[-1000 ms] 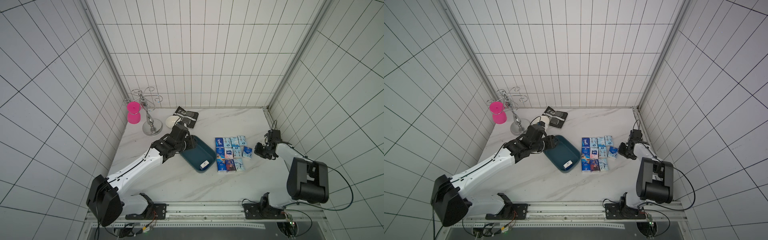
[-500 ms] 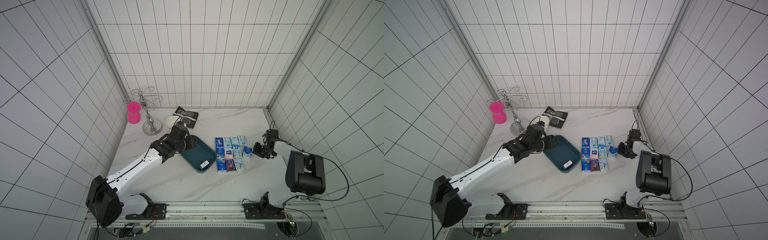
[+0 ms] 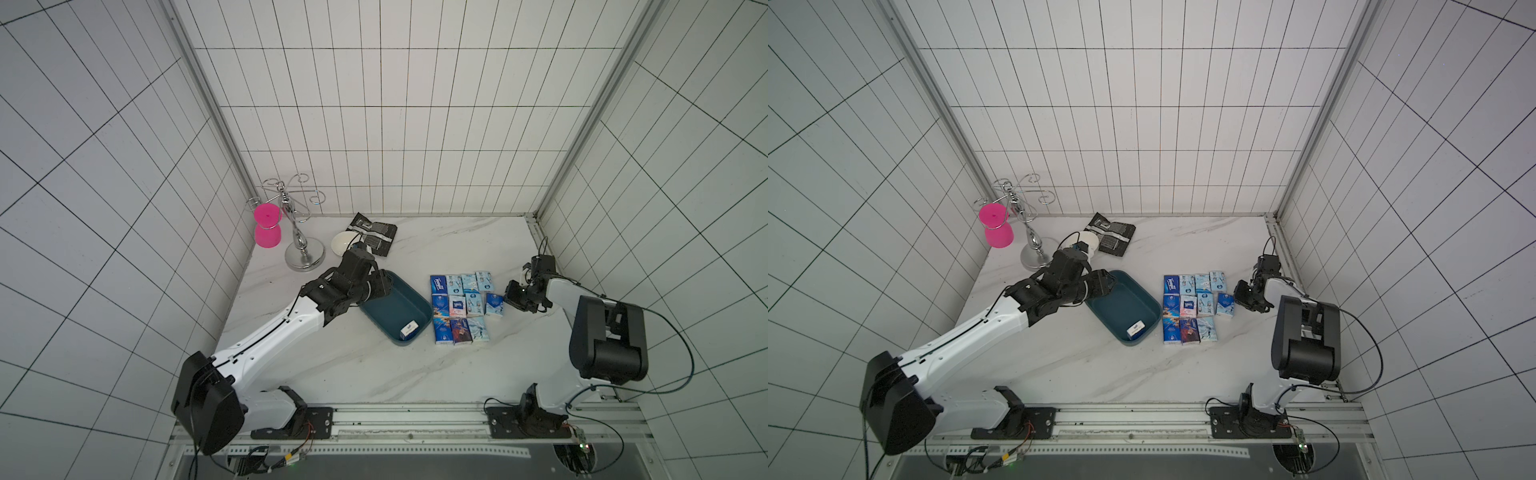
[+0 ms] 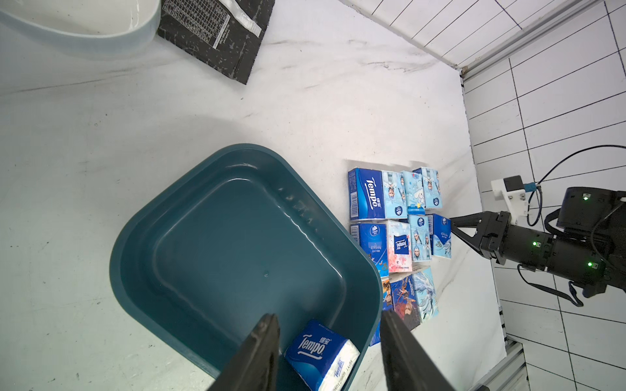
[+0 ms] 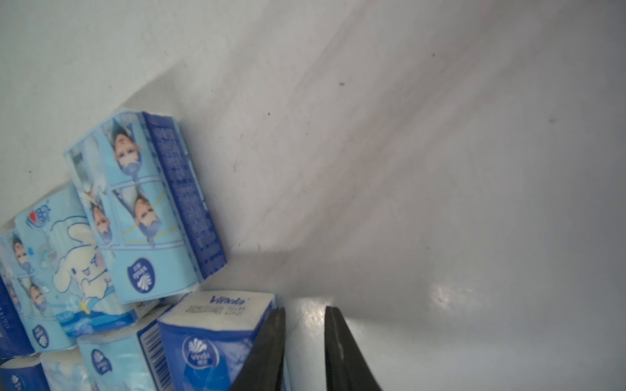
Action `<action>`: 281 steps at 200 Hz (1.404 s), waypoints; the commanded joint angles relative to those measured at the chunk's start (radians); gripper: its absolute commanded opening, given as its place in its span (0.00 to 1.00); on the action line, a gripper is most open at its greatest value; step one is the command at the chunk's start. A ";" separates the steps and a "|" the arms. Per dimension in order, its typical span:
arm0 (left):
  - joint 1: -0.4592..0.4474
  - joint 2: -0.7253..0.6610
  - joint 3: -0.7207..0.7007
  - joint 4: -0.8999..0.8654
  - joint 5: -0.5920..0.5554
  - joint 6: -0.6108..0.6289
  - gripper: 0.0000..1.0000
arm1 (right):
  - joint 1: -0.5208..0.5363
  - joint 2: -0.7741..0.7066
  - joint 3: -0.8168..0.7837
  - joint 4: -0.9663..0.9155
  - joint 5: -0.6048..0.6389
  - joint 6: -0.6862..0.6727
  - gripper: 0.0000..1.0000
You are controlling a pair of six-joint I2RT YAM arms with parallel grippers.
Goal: Take the pocket tissues out of the storage box
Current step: Move the pocket tissues to the center of the board.
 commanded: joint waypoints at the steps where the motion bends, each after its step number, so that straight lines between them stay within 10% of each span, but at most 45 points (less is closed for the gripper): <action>1: 0.006 -0.008 0.015 0.002 -0.014 0.015 0.51 | 0.012 0.015 0.048 -0.001 -0.012 -0.016 0.25; 281: 0.012 -0.040 -0.005 -0.001 -0.015 0.017 0.51 | 0.083 0.009 0.197 -0.036 0.098 0.042 0.27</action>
